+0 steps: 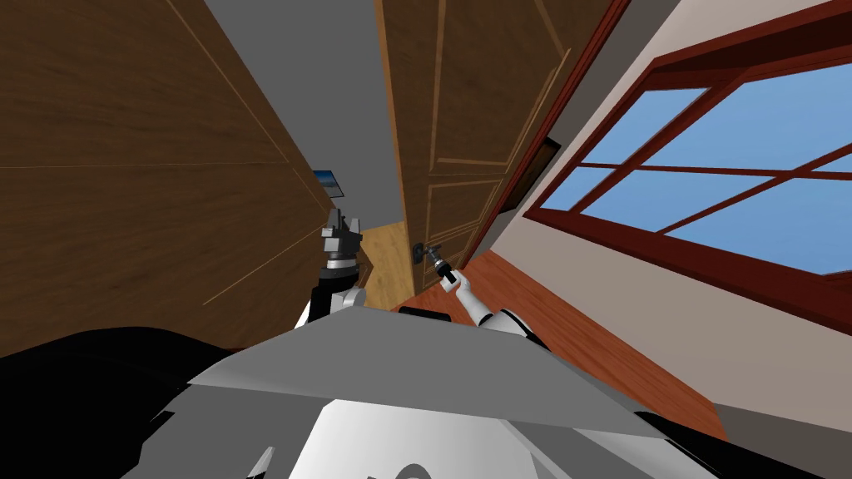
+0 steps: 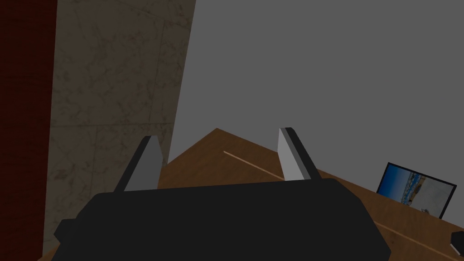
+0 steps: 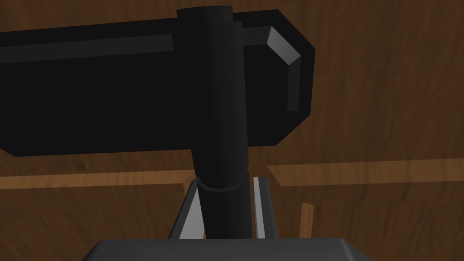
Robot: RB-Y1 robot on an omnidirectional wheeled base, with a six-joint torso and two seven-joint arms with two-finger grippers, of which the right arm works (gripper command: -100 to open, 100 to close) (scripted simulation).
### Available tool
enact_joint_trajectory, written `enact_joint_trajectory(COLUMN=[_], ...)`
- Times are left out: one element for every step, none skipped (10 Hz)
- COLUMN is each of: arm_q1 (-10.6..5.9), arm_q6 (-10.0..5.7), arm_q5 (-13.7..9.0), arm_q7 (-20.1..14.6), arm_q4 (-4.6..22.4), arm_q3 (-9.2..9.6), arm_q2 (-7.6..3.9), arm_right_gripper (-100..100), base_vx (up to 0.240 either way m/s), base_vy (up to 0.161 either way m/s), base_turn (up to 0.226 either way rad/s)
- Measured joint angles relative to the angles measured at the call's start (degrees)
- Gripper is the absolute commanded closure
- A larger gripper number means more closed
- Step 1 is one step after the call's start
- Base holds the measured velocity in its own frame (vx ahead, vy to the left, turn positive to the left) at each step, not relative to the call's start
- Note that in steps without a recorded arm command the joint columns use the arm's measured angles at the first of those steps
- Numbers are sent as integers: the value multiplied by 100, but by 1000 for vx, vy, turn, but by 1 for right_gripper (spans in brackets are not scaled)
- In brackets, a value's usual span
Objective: Push the door open
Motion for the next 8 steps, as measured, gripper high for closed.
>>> enact_joint_trajectory(arm_q1=[12, 10, 84, 70, 22, 8, -48, -63], arm_q6=[16, 9, 56, 61, 43, -7, -37, -23], arm_q5=[-6, -18, -26, -39, -56, -75, -93, -100], arm_q7=[32, 86, 108, 131, 189, 241, 300, 331], arm_q4=[32, 125, 26, 55, 156, 217, 312, 301], arm_q3=[-37, -99, -129, -176, -257, -333, -417, -453], arm_q2=[-2, 1, -52, -55, -18, -30, 0, 5], arm_right_gripper=[100, 100, 100, 100, 100, 100, 100, 100], base_vx=[93, 88, 82, 105, 115, 100, 83, 47], base_vy=[160, 132, 128, 174, 188, 159, 97, 26], base_turn=[-62, -48, -33, -44, -38, -53, -12, 19])
